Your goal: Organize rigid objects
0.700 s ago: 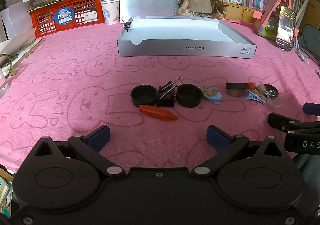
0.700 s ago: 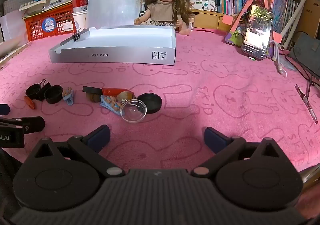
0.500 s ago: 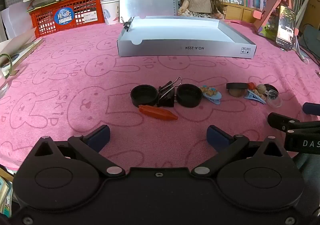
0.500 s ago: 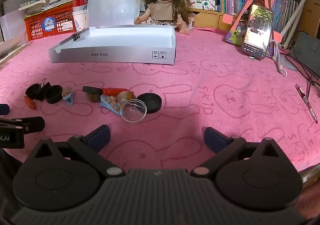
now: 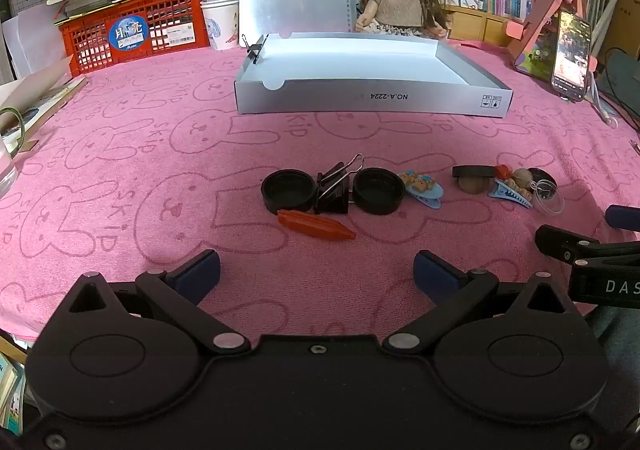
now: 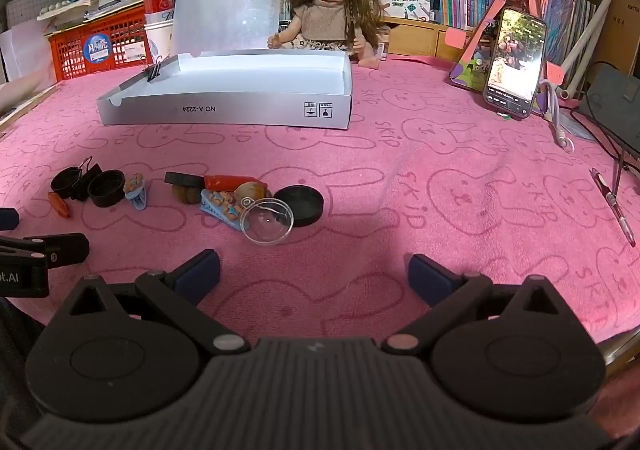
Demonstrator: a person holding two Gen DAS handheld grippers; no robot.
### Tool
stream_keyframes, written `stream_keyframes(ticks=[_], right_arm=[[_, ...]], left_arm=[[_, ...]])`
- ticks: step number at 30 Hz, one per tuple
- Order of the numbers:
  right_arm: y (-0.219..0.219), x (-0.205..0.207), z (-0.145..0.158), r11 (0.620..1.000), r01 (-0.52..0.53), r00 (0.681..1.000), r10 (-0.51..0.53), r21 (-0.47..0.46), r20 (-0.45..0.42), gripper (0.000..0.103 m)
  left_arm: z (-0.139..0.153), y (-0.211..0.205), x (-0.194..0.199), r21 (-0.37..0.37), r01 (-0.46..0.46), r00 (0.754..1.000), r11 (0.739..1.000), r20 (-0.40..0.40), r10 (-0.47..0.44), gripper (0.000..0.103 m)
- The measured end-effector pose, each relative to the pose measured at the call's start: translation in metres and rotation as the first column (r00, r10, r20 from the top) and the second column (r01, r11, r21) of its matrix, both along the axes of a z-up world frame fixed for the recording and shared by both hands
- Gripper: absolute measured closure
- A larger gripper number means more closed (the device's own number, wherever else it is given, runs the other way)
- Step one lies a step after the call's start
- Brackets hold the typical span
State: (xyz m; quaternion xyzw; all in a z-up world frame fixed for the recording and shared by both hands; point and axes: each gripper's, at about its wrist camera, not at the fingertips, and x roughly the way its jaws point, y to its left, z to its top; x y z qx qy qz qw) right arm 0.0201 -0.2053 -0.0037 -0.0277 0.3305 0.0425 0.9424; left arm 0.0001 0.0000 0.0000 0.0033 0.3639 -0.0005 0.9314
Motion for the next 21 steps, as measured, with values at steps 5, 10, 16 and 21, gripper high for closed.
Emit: stream_keyframes(ticks=[5,10,16,21], right_arm=[[0.0004,-0.0003,-0.0003,1.000,0.001,1.000,-0.001,0.000,0.000,0.000],[0.0006,-0.0005,-0.0006,1.000,0.000,1.000,0.000,0.000,0.001,0.000],[0.0009,-0.0004,-0.0008,1.000,0.000,1.000,0.000,0.000,0.001,0.000],[0.0010,-0.0002,-0.0009,1.000,0.000,1.000,0.000,0.000,0.002,0.000]], left_arm=[[0.0000,0.0000,0.0000,0.000,0.000,1.000,1.000,0.001,0.000,0.000],[0.0000,0.0000,-0.0001,0.000,0.000,1.000,1.000,0.001,0.000,0.000],[0.0000,0.0000,0.0001,0.000,0.000,1.000,1.000,0.002,0.000,0.000],[0.0000,0.0000,-0.0001,0.000,0.000,1.000,1.000,0.003,0.000,0.000]])
